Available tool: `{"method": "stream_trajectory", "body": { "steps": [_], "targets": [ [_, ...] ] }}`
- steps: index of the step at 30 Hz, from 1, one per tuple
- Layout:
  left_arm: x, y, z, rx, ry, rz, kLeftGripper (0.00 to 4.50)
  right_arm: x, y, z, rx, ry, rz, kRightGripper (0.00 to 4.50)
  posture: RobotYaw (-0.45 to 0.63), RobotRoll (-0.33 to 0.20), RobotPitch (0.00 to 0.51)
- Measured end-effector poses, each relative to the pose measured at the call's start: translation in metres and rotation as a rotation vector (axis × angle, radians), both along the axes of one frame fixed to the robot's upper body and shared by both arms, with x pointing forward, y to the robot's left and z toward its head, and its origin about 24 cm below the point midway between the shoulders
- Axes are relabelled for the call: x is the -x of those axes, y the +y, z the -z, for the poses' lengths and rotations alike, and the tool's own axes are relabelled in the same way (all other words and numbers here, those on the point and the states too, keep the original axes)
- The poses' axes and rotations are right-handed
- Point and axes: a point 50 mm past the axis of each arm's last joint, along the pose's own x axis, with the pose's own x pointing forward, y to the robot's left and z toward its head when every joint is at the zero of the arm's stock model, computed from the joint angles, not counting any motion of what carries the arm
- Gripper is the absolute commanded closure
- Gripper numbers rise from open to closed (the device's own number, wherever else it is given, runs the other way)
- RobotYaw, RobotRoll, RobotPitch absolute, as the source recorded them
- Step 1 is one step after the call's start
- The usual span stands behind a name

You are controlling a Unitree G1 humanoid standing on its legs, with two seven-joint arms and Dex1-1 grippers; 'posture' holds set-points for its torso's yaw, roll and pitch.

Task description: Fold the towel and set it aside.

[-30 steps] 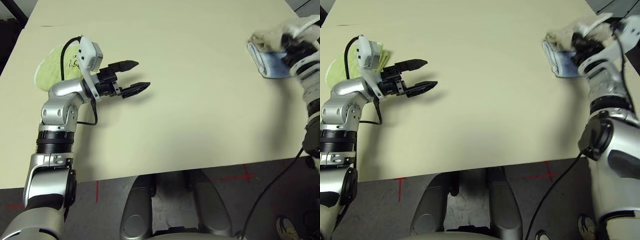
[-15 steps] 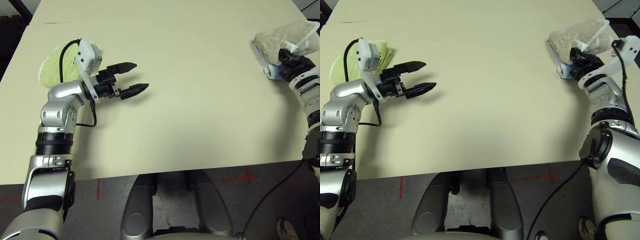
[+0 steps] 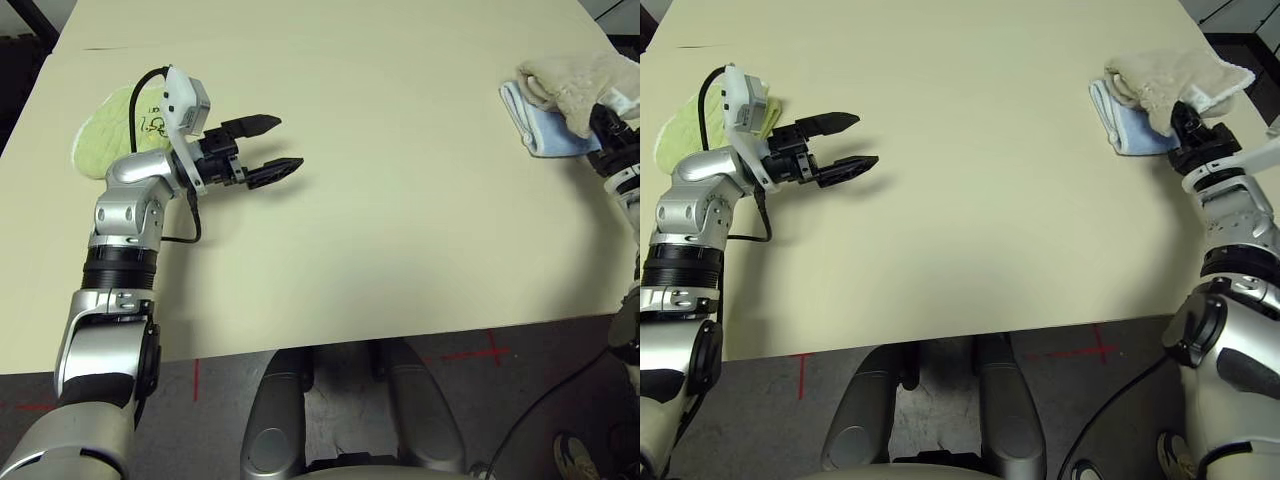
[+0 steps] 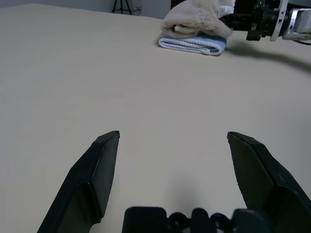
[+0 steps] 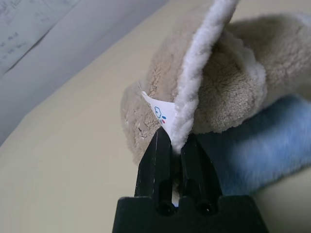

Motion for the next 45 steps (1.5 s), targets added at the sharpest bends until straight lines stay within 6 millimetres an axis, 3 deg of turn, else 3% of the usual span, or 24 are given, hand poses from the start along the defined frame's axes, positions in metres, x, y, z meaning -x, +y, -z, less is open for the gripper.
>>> {"method": "stream_trajectory", "body": {
  "steps": [4, 14, 18, 26, 27, 33, 37, 41, 45],
  "targets": [
    [-0.001, -0.003, 0.001, 0.002, 0.002, 0.009, 0.00, 0.000, 0.009, 0.003, -0.043, 0.024, -0.020, 4.46, -0.04, 0.000, 0.323],
    [-0.001, -0.003, 0.001, 0.002, 0.003, 0.010, 0.00, 0.017, 0.008, 0.009, -0.182, 0.045, 0.003, 4.46, -0.05, 0.000, 0.320],
    [-0.001, -0.004, 0.001, 0.003, 0.004, 0.014, 0.00, 0.019, 0.011, 0.012, -0.227, 0.069, 0.002, 3.18, -0.05, 0.000, 0.318],
    [-0.001, -0.005, 0.002, 0.001, 0.006, 0.019, 0.00, 0.033, 0.009, 0.020, -0.298, 0.152, 0.006, 0.15, -0.06, 0.000, 0.312],
    [-0.001, -0.005, 0.002, 0.001, 0.006, 0.019, 0.00, 0.034, 0.011, 0.020, -0.300, 0.158, -0.011, 0.05, -0.06, 0.000, 0.311],
    [-0.002, -0.005, 0.002, 0.017, 0.018, -0.001, 0.00, 0.047, 0.029, 0.009, -0.212, 0.204, -0.246, 0.05, -0.05, 0.000, 0.297],
    [-0.005, 0.001, -0.001, 0.065, 0.029, -0.086, 0.00, 0.053, 0.036, -0.022, -0.026, 0.150, -0.351, 0.05, -0.05, 0.000, 0.285],
    [-0.010, 0.010, -0.005, 0.164, 0.009, -0.249, 0.00, 0.038, 0.053, -0.058, 0.153, 0.012, -0.364, 0.05, -0.03, 0.000, 0.272],
    [-0.018, 0.020, -0.008, 0.284, -0.041, -0.497, 0.00, 0.010, 0.073, -0.080, 0.358, -0.148, -0.222, 0.05, 0.01, 0.000, 0.255]
  ]
}}
